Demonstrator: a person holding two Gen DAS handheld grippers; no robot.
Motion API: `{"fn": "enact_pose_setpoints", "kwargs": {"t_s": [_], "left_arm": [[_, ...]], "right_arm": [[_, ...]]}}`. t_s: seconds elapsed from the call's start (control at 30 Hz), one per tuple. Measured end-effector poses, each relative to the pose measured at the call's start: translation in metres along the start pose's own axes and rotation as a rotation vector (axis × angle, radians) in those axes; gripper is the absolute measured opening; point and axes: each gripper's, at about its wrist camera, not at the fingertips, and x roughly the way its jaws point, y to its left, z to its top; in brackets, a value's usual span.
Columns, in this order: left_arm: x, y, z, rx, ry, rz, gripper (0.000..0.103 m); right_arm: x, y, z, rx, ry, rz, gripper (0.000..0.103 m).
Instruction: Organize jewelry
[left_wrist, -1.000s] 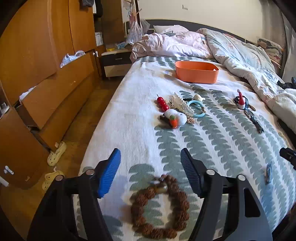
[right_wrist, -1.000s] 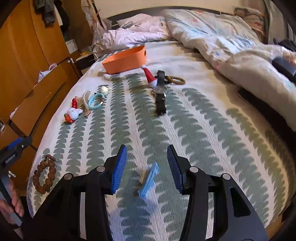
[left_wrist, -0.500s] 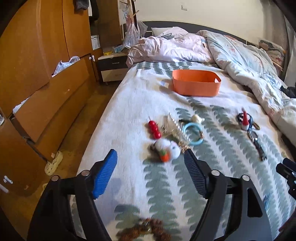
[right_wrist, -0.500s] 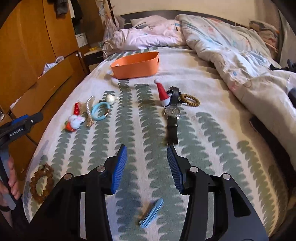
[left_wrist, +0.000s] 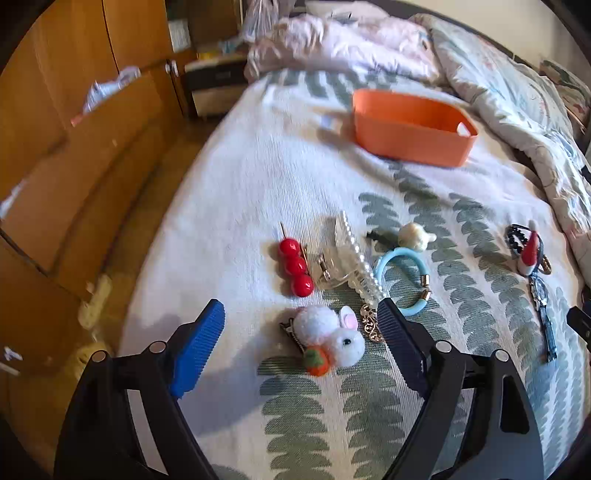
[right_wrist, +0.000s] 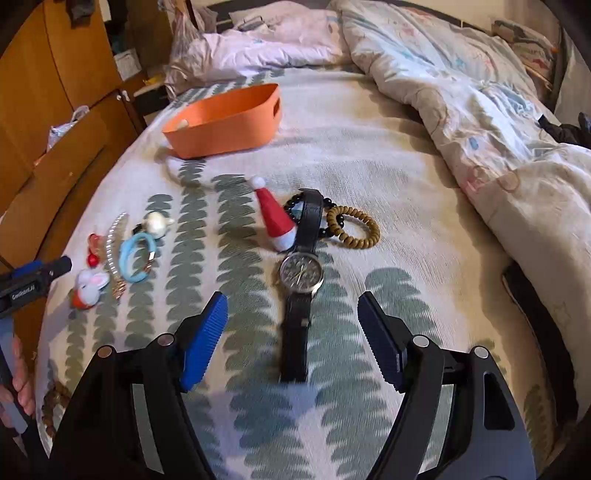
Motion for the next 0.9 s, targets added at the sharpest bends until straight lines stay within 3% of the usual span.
{"fn": "enact_pose_setpoints", "kwargs": {"t_s": [0.3,0.43,0.53,0.9], "left_arm": [[0.026,-0.006,0.004,0.026,0.072,0.016,0.084],[0.041,-0.003,-0.002,0.022,0.120,0.051,0.084],[0.047,-0.001,-0.008,0.015,0.147,0.034,0.084],[0.047,-0.016,-0.015,0.061,0.156,0.002,0.084]], "right_arm": [[0.041,-0.002,-0.002,0.002,0.094,-0.019,0.075],[0.050,-0.002,-0.002,-0.012,0.097,-0.053,0.075],[0.054,-0.002,0.000,-0.011,0.097,-0.055,0.075],[0.069,0.006,0.005,-0.036,0.088,-0.090,0.075]]}}
